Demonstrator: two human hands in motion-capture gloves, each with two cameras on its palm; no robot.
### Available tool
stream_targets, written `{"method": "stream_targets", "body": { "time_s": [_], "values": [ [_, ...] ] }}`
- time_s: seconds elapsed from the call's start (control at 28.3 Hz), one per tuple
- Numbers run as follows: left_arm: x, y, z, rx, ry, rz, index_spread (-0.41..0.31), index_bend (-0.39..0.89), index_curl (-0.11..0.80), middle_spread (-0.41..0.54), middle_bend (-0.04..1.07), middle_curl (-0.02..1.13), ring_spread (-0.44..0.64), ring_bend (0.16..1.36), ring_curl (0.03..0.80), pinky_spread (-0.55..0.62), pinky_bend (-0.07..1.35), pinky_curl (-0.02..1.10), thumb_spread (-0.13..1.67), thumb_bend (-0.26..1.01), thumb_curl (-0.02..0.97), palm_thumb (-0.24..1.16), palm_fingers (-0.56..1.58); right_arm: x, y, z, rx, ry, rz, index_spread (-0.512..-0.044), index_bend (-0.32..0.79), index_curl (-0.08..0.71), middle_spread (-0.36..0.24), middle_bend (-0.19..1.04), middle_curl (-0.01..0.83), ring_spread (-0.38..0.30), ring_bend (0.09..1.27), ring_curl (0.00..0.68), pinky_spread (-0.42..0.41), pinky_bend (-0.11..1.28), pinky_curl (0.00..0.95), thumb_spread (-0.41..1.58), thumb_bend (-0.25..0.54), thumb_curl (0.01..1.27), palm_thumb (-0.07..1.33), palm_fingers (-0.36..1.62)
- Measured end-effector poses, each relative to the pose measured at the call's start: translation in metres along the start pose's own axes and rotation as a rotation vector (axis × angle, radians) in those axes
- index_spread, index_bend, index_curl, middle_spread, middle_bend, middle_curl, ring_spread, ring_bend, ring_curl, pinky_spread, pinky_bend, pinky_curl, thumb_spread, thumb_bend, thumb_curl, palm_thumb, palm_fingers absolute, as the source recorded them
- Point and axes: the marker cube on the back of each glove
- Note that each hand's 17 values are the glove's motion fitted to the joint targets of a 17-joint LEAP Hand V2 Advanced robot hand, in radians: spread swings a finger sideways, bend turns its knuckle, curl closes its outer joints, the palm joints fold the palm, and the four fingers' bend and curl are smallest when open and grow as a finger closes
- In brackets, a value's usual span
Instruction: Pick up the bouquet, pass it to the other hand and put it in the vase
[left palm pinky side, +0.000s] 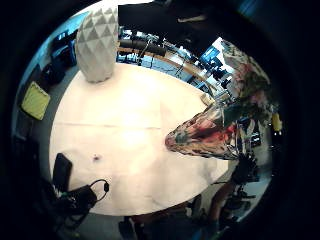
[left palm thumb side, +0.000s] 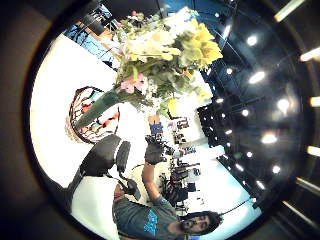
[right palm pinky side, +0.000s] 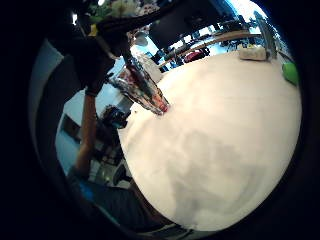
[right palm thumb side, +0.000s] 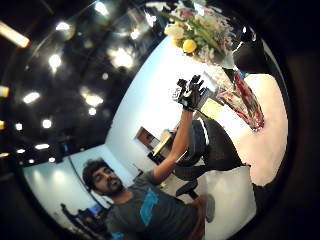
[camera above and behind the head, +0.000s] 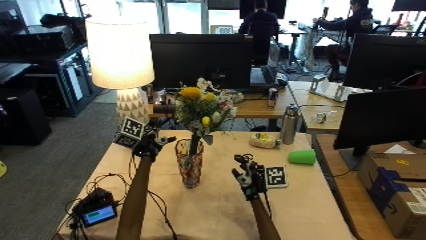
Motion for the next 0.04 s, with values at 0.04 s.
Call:
{"method": "stream_targets", "body": {
  "time_s": [0.04],
  "values": [
    [-0.0006, -0.0003, -0.0007, 0.003, 0.001, 0.008, -0.027, 0.10, 0.357, -0.003, 0.18, 0.38, 0.18, 0.56, 0.346, 0.46, 0.33, 0.33, 0.80, -0.05, 0.529, 0.59, 0.24, -0.0018, 0.0003, 0.0010, -0.002, -0.012, 0.002, -0.304, 0.14, 0.350, -0.147, 0.29, 0.435, -0.098, 0.34, 0.360, 0.258, 0.29, 0.329, 1.08, -0.023, 0.47, 0.76, 0.88]
  ]
}}
